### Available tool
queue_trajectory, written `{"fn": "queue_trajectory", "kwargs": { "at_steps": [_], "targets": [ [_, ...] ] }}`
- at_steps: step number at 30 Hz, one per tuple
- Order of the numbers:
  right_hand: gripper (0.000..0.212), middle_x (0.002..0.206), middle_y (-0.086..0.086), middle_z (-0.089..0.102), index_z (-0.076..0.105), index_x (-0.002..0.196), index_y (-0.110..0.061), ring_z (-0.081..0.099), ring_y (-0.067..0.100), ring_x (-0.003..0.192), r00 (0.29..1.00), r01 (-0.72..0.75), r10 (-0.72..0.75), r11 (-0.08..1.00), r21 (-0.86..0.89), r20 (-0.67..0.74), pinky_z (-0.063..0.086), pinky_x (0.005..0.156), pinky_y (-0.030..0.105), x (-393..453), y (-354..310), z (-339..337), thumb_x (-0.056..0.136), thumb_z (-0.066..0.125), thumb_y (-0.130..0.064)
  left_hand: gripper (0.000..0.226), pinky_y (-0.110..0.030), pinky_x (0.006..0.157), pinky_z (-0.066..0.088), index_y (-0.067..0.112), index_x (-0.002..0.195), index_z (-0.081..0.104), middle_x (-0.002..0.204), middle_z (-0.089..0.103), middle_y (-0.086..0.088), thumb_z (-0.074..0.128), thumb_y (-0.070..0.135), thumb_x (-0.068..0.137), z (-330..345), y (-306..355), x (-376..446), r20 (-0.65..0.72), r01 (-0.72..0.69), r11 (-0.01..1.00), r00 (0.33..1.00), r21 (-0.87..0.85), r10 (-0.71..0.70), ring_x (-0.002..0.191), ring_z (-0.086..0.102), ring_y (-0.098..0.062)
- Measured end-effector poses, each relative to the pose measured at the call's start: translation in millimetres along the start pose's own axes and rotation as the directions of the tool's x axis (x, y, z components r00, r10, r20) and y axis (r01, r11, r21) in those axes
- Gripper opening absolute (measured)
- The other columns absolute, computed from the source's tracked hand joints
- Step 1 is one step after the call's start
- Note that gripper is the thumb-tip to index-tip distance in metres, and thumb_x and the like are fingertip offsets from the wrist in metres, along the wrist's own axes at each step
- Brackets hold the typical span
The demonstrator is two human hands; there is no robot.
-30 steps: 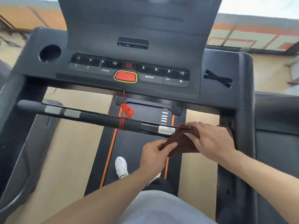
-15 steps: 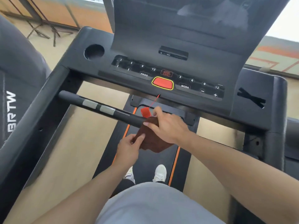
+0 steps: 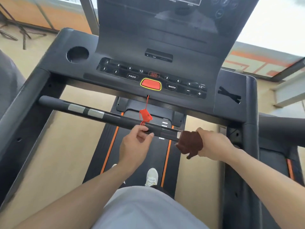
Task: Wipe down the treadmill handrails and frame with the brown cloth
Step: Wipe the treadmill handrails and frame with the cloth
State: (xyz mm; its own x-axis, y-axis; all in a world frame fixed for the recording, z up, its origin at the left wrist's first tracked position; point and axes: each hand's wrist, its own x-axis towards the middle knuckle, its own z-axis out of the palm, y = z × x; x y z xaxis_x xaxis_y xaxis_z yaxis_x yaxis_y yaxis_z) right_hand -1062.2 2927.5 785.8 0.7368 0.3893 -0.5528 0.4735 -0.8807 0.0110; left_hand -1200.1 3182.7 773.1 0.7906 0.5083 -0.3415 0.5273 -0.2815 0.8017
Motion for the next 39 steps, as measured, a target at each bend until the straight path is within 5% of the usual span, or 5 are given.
{"fn": "queue_trajectory", "kwargs": {
  "at_steps": [9,17,28,34,39],
  "targets": [
    [0.052,0.103,-0.01,0.072,0.055,0.108,-0.034,0.07,0.022,0.095,0.967,0.114,-0.075,0.982,0.154,-0.243,0.049,0.074,0.034,14.3,-73.9,-4.1,0.075,0.068,-0.071,0.038,-0.026,0.072,0.053,0.051,0.136,0.054,0.065,0.073,0.018,0.05,0.05,0.099,-23.1,5.5,26.5,0.049,-0.013,0.963,0.999,0.269,0.0,0.08,0.07,0.0],
    [0.05,0.103,-0.002,0.069,0.05,0.111,-0.024,0.07,0.029,0.088,0.919,0.253,-0.204,0.961,0.108,-0.338,0.051,0.071,0.039,53.7,-161.9,-6.6,0.081,0.062,-0.062,0.035,-0.038,0.082,0.05,0.06,0.129,0.056,0.11,0.076,0.008,0.045,0.05,0.097,-27.3,11.3,36.0,0.061,-0.031,0.911,0.998,0.412,0.006,0.108,0.066,-0.027],
    [0.045,0.094,0.002,0.08,0.078,0.101,-0.022,0.078,0.023,0.079,0.848,0.061,-0.331,0.837,0.544,0.414,0.064,0.076,0.035,98.5,-136.0,-47.9,0.062,0.084,-0.044,0.034,-0.035,0.082,0.051,0.054,0.129,0.059,0.097,0.078,0.013,0.045,0.048,0.098,-23.0,14.2,40.3,0.006,0.004,0.862,1.0,0.507,-0.008,0.11,0.067,-0.021],
    [0.036,0.081,-0.006,0.062,0.055,0.102,-0.029,0.061,0.024,0.07,0.963,0.268,-0.269,0.937,0.224,-0.026,0.045,0.062,0.033,61.2,-135.5,-29.0,0.073,0.071,-0.044,0.034,-0.038,0.08,0.054,0.051,0.129,0.061,0.1,0.078,0.006,0.045,0.047,0.099,-17.9,13.4,36.0,-0.027,0.002,0.871,1.0,0.491,0.013,0.103,0.069,-0.025],
    [0.035,0.093,0.0,0.067,0.048,0.114,-0.02,0.067,0.03,0.079,0.901,0.258,-0.246,0.966,-0.014,-0.359,0.037,0.062,0.036,37.2,-118.6,0.3,0.085,0.068,-0.029,0.035,-0.036,0.078,0.054,0.049,0.13,0.061,0.082,0.077,0.006,0.045,0.047,0.099,-9.0,10.5,21.2,-0.115,0.003,0.917,0.992,0.4,0.047,0.091,0.069,-0.024]
  ]
}}
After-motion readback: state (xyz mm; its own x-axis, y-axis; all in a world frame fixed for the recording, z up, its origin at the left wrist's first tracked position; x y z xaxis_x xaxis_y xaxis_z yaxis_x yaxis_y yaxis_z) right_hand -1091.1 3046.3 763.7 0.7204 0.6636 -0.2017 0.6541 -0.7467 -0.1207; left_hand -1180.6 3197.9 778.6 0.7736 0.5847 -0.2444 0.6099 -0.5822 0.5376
